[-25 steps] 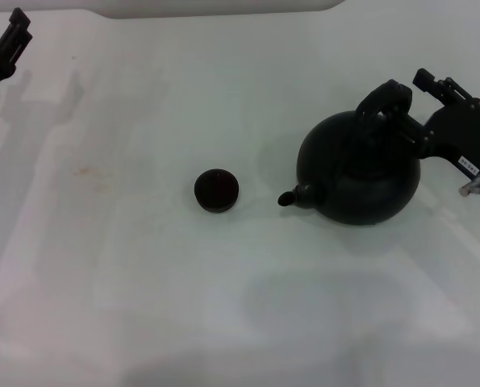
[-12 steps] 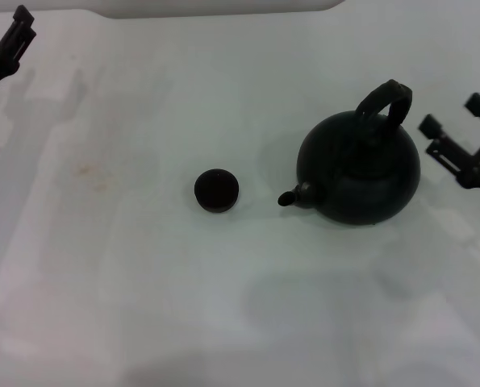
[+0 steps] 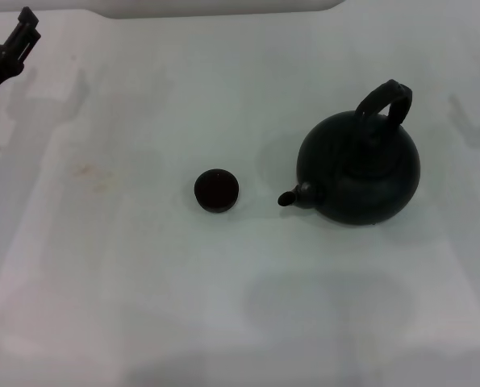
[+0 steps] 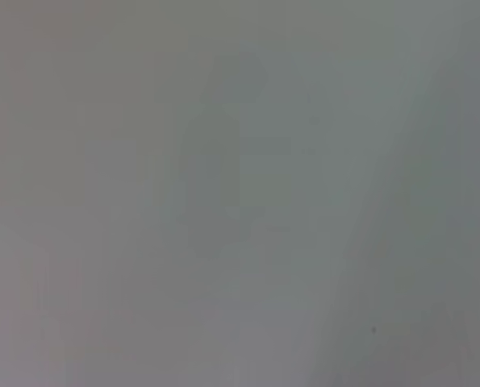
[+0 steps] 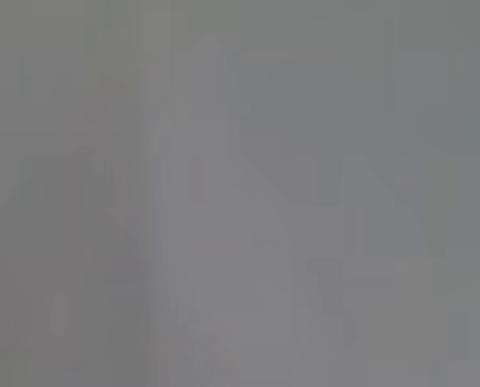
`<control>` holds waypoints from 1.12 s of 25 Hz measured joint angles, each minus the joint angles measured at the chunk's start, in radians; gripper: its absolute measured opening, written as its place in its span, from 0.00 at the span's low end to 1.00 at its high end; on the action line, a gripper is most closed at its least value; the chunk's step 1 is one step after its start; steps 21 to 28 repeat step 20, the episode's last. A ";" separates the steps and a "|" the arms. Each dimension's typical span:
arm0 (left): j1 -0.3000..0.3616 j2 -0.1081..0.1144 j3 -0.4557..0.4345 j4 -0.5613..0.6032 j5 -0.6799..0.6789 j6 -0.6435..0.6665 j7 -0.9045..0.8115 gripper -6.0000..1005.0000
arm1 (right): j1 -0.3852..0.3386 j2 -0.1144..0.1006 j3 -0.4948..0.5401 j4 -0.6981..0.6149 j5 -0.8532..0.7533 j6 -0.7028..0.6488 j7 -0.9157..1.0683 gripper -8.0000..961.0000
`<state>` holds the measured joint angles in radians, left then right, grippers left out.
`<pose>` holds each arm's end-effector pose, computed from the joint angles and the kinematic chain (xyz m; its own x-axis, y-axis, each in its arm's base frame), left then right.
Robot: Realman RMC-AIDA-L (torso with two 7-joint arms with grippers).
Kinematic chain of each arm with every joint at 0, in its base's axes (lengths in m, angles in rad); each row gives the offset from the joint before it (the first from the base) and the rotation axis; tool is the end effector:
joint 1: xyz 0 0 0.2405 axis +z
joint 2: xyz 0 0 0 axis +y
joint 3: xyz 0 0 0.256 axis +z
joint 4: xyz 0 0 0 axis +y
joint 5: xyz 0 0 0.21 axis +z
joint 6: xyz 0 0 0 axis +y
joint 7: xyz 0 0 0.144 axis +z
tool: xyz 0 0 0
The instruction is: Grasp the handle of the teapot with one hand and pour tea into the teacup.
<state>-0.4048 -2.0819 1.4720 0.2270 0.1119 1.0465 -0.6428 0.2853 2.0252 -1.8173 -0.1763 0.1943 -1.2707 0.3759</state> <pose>-0.3325 0.3433 -0.0018 0.4606 0.0653 0.8852 0.8762 -0.1926 -0.4417 0.3572 0.2906 0.0137 0.6590 0.0478 -0.7507 -0.7266 -0.2174 -0.6517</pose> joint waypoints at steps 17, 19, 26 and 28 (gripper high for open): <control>-0.017 -0.004 -0.004 -0.018 0.000 -0.001 0.031 0.86 | 0.006 0.003 -0.041 -0.067 0.165 0.038 -0.222 0.89; -0.023 -0.004 -0.001 -0.027 0.000 -0.002 0.032 0.86 | 0.005 0.003 -0.058 -0.069 0.165 0.036 -0.209 0.89; -0.023 -0.004 0.000 -0.027 0.000 -0.002 0.032 0.86 | 0.006 0.003 -0.061 -0.070 0.165 0.036 -0.204 0.89; -0.023 -0.004 0.000 -0.027 0.000 -0.002 0.032 0.86 | 0.006 0.003 -0.061 -0.070 0.165 0.036 -0.204 0.89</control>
